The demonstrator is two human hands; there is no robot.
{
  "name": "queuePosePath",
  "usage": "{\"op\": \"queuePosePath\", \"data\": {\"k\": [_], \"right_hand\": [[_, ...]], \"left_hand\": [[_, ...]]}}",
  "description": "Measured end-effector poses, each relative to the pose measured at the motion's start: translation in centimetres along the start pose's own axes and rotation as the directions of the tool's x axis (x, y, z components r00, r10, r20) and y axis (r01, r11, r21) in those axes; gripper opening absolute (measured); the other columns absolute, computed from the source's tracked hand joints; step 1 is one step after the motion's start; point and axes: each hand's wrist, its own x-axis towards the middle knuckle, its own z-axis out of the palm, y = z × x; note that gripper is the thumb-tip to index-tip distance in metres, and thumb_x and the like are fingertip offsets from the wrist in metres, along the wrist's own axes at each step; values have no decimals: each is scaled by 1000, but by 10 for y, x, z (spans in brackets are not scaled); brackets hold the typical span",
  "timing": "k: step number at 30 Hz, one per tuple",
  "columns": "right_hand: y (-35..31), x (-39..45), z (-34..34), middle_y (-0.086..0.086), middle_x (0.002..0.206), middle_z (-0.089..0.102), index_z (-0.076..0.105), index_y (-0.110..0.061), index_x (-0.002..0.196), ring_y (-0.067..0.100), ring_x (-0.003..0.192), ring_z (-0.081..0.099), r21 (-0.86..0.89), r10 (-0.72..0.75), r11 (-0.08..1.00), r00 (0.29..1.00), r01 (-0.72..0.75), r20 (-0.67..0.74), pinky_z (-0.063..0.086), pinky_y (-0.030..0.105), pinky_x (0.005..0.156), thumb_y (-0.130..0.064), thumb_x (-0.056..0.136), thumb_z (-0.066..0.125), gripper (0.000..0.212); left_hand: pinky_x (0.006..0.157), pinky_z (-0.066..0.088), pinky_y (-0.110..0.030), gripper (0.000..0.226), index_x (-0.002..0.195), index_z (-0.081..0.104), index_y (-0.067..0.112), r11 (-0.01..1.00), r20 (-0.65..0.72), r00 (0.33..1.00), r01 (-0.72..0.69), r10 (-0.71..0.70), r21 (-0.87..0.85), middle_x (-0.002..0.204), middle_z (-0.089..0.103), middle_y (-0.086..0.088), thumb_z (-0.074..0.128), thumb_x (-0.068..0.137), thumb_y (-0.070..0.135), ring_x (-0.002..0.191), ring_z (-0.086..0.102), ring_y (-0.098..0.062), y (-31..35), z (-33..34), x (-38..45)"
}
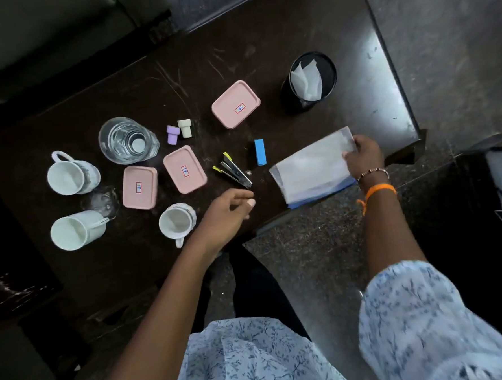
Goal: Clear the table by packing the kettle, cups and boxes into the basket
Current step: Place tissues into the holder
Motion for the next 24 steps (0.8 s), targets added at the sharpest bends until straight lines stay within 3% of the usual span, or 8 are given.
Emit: {"op": "queuePosePath", "data": {"k": [4, 7, 10, 13, 16, 20, 21, 24], "right_hand": [[-32, 30, 4, 17, 132, 53, 50, -8, 129, 34, 123, 48, 19, 31, 999, 992, -29, -126, 39, 42, 104, -22, 90, 53, 41], [-69, 40, 7, 18, 120, 60, 55, -9, 119, 31, 114, 54, 164, 0, 986, 985, 29, -173, 40, 35, 98, -29, 91, 51, 34], [-93, 49, 17, 18, 98, 62, 51, -18, 82, 36, 97, 60, 265, 53, 964, 995, -29, -83, 48, 46, 95, -23, 86, 52, 7], [-103, 48, 23, 25, 115, 62, 55, -7, 93, 42, 108, 58, 215, 123, 971, 988, -100, -96, 47, 46, 95, -12, 84, 46, 13], [-112, 40, 21, 24, 121, 59, 58, 6, 104, 38, 113, 53, 117, 85, 992, 963, -57, -255, 41, 39, 88, -10, 88, 43, 27], [-134, 16, 19, 29, 109, 62, 47, -8, 65, 40, 102, 55, 121, -54, 987, 931, 104, -360, 30, 35, 71, -8, 88, 43, 23], [-141, 12, 22, 30, 105, 62, 49, -6, 65, 40, 98, 55, 138, -84, 980, 931, 141, -356, 29, 34, 68, -8, 88, 44, 24], [-172, 1, 44, 30, 102, 65, 63, 7, 94, 41, 98, 58, 158, -159, 966, 950, 206, -267, 35, 35, 76, -7, 86, 46, 23]], "left_hand": [[77, 44, -20, 13, 104, 60, 26, 999, 22, 999, -28, 27, 27, 107, 62, 0, 51, 94, 22, 92, 63, -14, 1, 0, 2], [83, 45, -27, 12, 101, 60, 27, 991, -28, 996, -78, 81, 106, 105, 61, 2, 53, 93, 21, 94, 60, -13, -1, -8, 5], [86, 42, -26, 12, 101, 61, 24, 987, -129, 984, -108, 124, 119, 106, 62, 0, 56, 92, 17, 96, 58, -14, -1, -19, 6], [79, 41, -21, 16, 105, 64, 20, 982, -222, 965, -107, 140, 156, 110, 58, 1, 57, 91, 17, 87, 57, -9, -5, -34, 6], [82, 39, -24, 18, 107, 65, 17, 985, -290, 949, -84, 125, 151, 114, 55, 0, 57, 91, 16, 89, 57, -14, -12, -49, 7], [86, 40, -26, 21, 111, 63, 16, 994, -353, 932, -59, 86, 87, 119, 53, -6, 56, 91, 16, 94, 57, -16, -23, -68, 9], [87, 40, -27, 24, 114, 61, 16, 997, -382, 921, -60, 76, 55, 122, 52, -6, 57, 91, 16, 93, 56, -13, -26, -73, 10], [84, 36, -25, 38, 127, 50, 16, 997, -507, 862, -45, 3, -70, 125, 52, -2, 58, 90, 17, 83, 51, -3, -28, -88, 14]]}}
